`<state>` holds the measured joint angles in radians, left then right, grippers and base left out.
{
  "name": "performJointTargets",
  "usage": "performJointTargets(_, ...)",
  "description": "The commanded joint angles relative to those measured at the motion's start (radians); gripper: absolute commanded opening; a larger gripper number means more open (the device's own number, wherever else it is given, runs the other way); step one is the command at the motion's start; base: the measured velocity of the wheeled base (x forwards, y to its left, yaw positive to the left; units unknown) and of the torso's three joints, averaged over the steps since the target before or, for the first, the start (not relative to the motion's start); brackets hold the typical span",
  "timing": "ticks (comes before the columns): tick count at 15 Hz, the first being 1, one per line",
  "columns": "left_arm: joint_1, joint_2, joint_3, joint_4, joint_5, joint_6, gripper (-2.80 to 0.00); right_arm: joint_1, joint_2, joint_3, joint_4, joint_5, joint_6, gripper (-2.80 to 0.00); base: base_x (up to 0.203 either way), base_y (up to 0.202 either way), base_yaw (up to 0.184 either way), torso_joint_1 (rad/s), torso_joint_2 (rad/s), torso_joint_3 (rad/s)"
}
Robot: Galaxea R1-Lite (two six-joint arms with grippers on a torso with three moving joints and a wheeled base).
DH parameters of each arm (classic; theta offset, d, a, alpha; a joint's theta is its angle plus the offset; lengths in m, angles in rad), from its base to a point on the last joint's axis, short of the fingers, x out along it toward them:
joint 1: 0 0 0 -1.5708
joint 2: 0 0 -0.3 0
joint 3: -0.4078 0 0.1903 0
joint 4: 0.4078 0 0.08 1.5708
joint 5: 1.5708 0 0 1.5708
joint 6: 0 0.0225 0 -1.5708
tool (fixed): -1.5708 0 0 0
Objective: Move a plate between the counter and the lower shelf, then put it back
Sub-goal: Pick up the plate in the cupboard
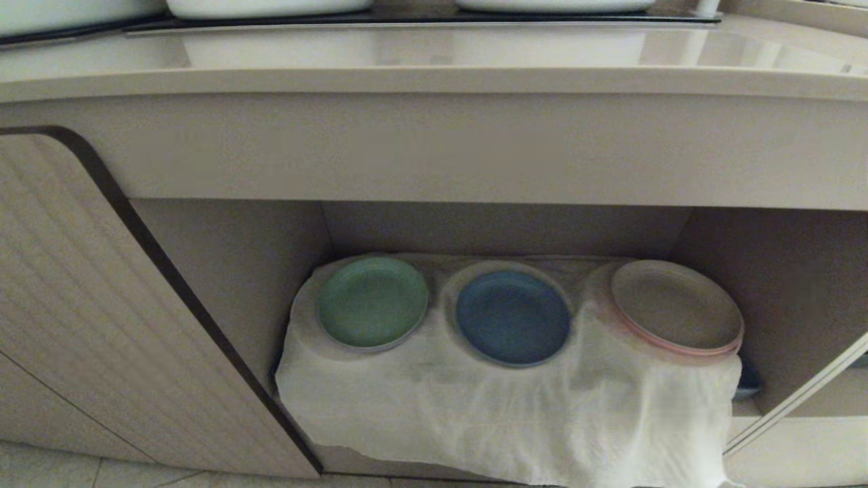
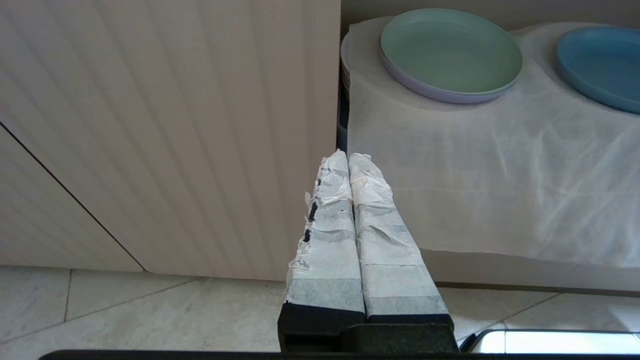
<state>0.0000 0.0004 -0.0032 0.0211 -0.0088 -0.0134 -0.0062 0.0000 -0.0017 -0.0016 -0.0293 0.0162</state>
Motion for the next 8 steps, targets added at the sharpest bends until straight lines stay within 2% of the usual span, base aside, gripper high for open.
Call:
performJointTargets(1,0.0,0.0,0.0,0.0,0.0,0.0,-2.8,0.0,0.0,0.0,-0.001,-0.004,0.001,-2.8,0.0,0.0,0.0,0.0,0.0,0.0)
performJointTargets(8,0.0,0.0,0.0,0.0,0.001,-0.001,-2.8,0.0,0.0,0.0,-0.003,-0.006,0.013,-2.8,0.0,0.0,0.0,0.0,0.0,0.0)
